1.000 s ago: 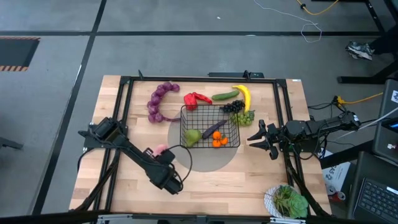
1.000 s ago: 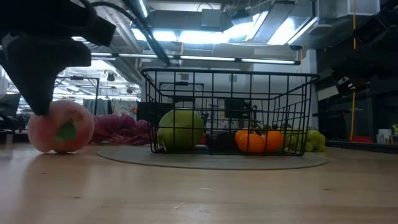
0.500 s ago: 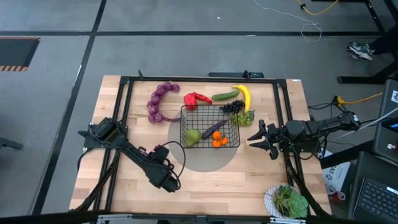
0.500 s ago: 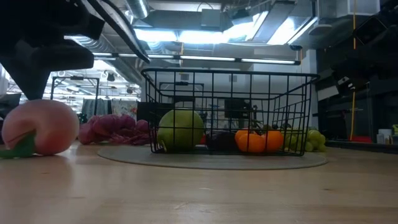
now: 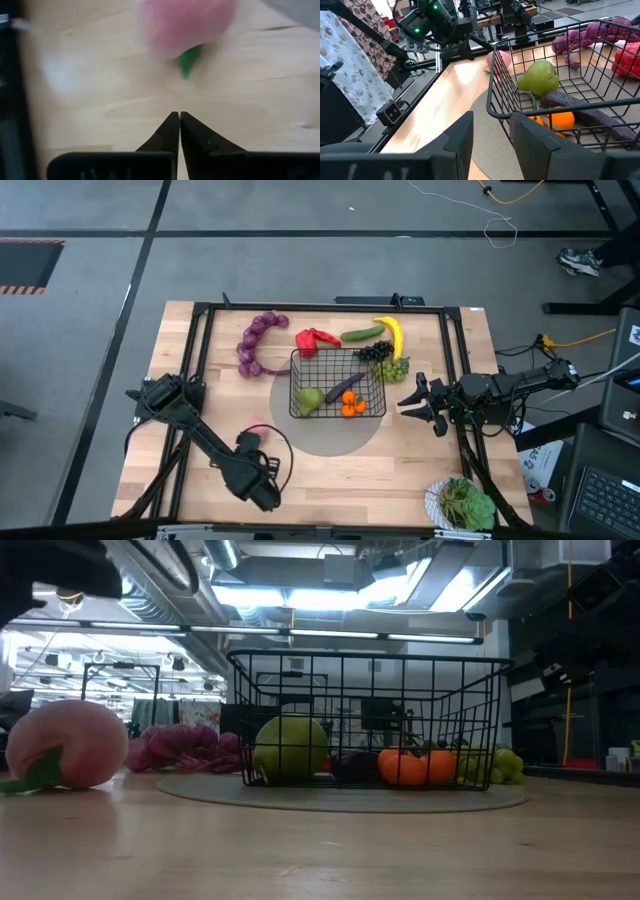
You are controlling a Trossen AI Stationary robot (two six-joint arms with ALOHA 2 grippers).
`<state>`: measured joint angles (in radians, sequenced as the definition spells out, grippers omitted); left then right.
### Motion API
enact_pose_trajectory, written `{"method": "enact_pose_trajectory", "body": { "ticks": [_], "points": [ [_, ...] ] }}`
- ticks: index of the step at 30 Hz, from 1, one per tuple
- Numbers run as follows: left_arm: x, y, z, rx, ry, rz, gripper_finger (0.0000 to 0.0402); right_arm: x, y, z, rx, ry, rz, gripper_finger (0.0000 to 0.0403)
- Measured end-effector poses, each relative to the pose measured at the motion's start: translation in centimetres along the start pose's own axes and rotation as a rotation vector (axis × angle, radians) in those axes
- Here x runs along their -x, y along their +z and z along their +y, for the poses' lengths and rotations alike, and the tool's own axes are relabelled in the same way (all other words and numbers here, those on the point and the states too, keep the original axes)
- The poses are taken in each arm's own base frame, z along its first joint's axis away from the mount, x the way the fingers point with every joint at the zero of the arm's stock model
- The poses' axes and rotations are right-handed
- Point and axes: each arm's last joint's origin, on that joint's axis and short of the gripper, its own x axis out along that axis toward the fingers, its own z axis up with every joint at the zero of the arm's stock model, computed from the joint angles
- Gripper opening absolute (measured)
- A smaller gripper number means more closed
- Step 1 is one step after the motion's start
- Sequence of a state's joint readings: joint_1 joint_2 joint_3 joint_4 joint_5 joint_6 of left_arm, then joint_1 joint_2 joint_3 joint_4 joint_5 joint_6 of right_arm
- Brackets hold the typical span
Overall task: Build produce basket
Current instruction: Put the apricot into the wire basket
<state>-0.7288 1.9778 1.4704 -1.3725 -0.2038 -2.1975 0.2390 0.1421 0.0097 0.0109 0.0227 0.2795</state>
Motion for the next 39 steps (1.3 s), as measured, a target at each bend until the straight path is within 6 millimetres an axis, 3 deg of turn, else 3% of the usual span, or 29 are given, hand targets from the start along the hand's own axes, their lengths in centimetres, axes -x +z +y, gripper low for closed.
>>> {"method": "enact_pose_trajectory", "body": {
  "ticks": [8,18,32,39],
  "points": [
    [-0.3,-0.5,-0.3,0.046,-0.06,-0.039,0.0071,0.0,0.0,0.0,0.004,-0.001,0.0,0.013],
    [-1.5,0.9,-1.0,0.135,-0.029,-0.051,0.0148,0.0,0.0,0.0,0.026,0.0,0.0,0.013],
    [-4.2,1.7,-1.3,0.183,-0.015,-0.043,0.0149,0.0,0.0,0.0,0.024,0.0,0.0,0.013],
    [-4.4,1.7,-1.2,0.199,-0.01,-0.046,0.0148,0.0,0.0,0.0,0.025,0.0,0.0,0.013]
  ]
}}
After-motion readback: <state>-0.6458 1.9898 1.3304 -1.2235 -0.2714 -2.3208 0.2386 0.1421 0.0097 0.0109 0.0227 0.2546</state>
